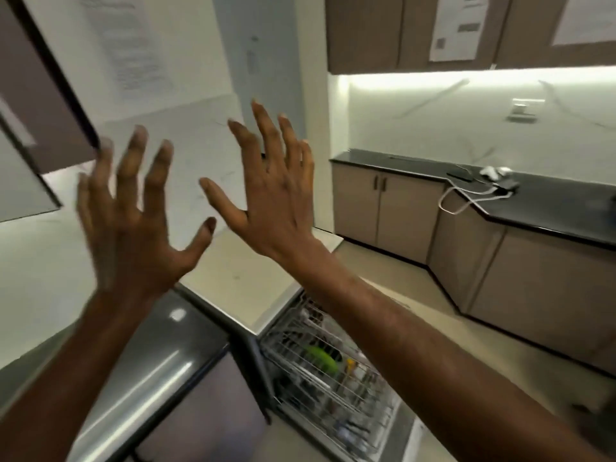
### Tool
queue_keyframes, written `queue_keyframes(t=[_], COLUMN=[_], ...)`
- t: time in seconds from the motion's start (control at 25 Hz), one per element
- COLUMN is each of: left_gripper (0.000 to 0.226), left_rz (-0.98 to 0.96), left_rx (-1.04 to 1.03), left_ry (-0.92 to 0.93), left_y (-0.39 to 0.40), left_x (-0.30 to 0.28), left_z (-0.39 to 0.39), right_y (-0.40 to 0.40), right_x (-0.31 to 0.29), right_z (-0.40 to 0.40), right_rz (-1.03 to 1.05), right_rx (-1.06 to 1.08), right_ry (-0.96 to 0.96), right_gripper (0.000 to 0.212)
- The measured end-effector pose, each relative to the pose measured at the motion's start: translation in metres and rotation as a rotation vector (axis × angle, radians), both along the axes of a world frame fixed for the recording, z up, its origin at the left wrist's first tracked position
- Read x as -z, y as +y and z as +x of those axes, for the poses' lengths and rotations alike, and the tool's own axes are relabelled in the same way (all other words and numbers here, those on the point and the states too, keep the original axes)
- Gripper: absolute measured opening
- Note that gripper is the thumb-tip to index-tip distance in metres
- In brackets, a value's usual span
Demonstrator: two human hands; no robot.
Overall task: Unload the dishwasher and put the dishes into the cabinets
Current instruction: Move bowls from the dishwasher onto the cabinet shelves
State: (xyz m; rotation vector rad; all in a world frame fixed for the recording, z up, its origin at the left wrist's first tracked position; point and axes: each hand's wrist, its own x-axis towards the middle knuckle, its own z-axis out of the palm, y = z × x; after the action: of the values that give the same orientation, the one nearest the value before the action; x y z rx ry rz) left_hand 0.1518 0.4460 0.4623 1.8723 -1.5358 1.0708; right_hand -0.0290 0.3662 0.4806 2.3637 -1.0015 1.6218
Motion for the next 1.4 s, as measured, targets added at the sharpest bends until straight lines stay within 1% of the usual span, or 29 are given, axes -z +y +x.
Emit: queue_keyframes(t=[0.04,0.08,0.12,0.2,0.32,0.44,0.56,0.64,0.8,0.88,0.96,1.04,1.12,1.2,1.24,1.32,1.4], left_gripper=[0.103,0.097,0.095,0.095,0.097,0.096,0.094,0.089,0.081,0.070,0.057,0.052,0.064,0.081,0.086,0.090,0.094], left_rz=[0.039,0.076,0.119,0.258,0.394,0.537,0.715,0.806,0.933,1.017,1.090,1.129,1.135,1.121,1.127,1.132,1.111], left_rx=[0.116,0.208,0.251,0.296,0.371,0.461,0.493,0.511,0.428,0.407,0.436,0.389,0.232,0.091,0.065,0.045,0.029], left_ry=[-0.002,-0.031,-0.023,0.037,0.118,0.194,0.323,0.438,0.687,0.778,0.814,0.854,0.973,1.015,0.991,1.008,1.042], left_y=[-0.012,-0.031,-0.051,-0.097,-0.166,-0.242,-0.321,-0.367,-0.450,-0.487,-0.514,-0.541,-0.565,-0.586,-0.592,-0.601,-0.610], left_x=[0.012,0.028,0.046,0.085,0.142,0.212,0.300,0.361,0.476,0.525,0.567,0.612,0.651,0.684,0.698,0.720,0.738], left_z=[-0.032,-0.061,-0.083,-0.104,-0.126,-0.140,-0.134,-0.122,-0.092,-0.090,-0.103,-0.119,-0.128,-0.130,-0.128,-0.126,-0.122], right_y=[-0.022,-0.040,-0.055,-0.082,-0.121,-0.167,-0.226,-0.263,-0.343,-0.382,-0.412,-0.441,-0.460,-0.473,-0.476,-0.477,-0.480], right_x=[0.023,0.046,0.069,0.112,0.172,0.239,0.320,0.373,0.486,0.542,0.589,0.638,0.682,0.719,0.730,0.746,0.759], right_z=[-0.036,-0.065,-0.088,-0.124,-0.173,-0.186,-0.170,-0.154,-0.123,-0.109,-0.101,-0.096,-0.094,-0.090,-0.087,-0.078,-0.072], right_rz=[0.043,0.102,0.147,0.220,0.378,0.534,0.723,0.891,1.249,1.418,1.567,1.683,1.734,1.736,1.735,1.714,1.669], right_rx=[0.033,0.092,0.157,0.268,0.370,0.442,0.479,0.466,0.479,0.523,0.586,0.625,0.652,0.664,0.671,0.697,0.723], right_ry=[0.013,0.030,0.078,0.186,0.262,0.283,0.334,0.305,0.235,0.174,0.088,0.021,-0.006,-0.040,-0.053,-0.064,0.002], right_gripper=[0.084,0.087,0.089,0.090,0.089,0.088,0.087,0.086,0.088,0.084,0.078,0.075,0.077,0.085,0.090,0.100,0.103])
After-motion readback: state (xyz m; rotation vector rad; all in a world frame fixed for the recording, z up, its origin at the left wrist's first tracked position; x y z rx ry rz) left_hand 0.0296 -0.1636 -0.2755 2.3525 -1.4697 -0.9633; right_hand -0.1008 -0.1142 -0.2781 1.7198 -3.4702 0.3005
